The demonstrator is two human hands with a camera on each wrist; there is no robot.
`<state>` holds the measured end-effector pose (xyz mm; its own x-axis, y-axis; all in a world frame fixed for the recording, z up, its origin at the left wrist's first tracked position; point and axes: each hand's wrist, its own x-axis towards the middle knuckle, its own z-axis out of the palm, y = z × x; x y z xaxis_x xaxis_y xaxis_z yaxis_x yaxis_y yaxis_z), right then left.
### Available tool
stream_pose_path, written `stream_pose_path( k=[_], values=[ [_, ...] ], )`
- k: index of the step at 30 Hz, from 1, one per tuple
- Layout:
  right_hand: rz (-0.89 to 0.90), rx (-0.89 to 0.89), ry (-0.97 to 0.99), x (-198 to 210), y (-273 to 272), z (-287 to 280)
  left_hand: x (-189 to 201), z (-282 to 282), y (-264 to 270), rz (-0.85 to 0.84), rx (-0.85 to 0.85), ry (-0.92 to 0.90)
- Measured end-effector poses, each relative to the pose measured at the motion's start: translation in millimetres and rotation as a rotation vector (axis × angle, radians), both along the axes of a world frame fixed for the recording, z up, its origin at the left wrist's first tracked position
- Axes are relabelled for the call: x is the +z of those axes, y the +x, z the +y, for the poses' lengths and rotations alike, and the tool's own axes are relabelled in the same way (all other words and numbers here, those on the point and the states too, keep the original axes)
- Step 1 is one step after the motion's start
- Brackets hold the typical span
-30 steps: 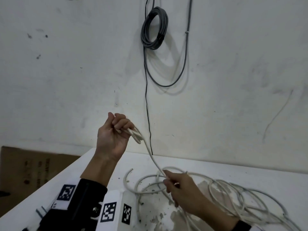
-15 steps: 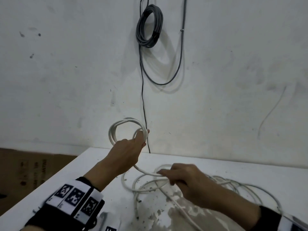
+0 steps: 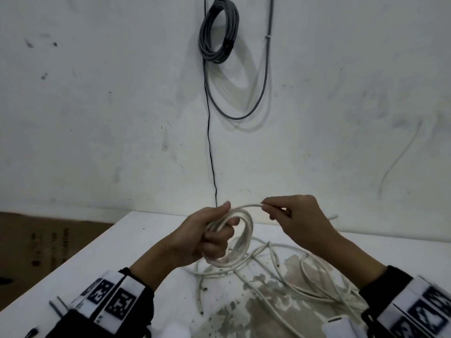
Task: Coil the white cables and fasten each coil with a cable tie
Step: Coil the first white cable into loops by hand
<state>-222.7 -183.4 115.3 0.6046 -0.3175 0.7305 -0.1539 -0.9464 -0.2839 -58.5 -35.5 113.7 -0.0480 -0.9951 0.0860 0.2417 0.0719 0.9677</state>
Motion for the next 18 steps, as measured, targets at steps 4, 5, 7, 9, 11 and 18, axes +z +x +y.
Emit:
stream_pose_path(
  k=[4, 5, 7, 9, 11, 18],
  values=[
    [-0.009, 0.031, 0.207, 2, 2, 15, 0, -5, 8, 0.426, -0.200, -0.094],
    [-0.011, 0.065, 0.289, 2, 2, 20, 1, -5, 9, 0.488, -0.252, -0.104],
    [-0.031, 0.121, 0.454, 1, 4, 28, 1, -2, 9, 0.530, -0.259, -0.125],
    [-0.085, 0.165, 0.558, 1, 6, 30, -1, -1, 10, 0.517, -0.240, -0.138],
    [-0.129, 0.175, 0.551, 4, 7, 31, -1, -1, 11, 0.500, -0.245, -0.160],
    [-0.100, 0.189, 0.155, 16, 11, 29, -5, -3, 8, 0.376, -0.217, -0.072]
  ],
)
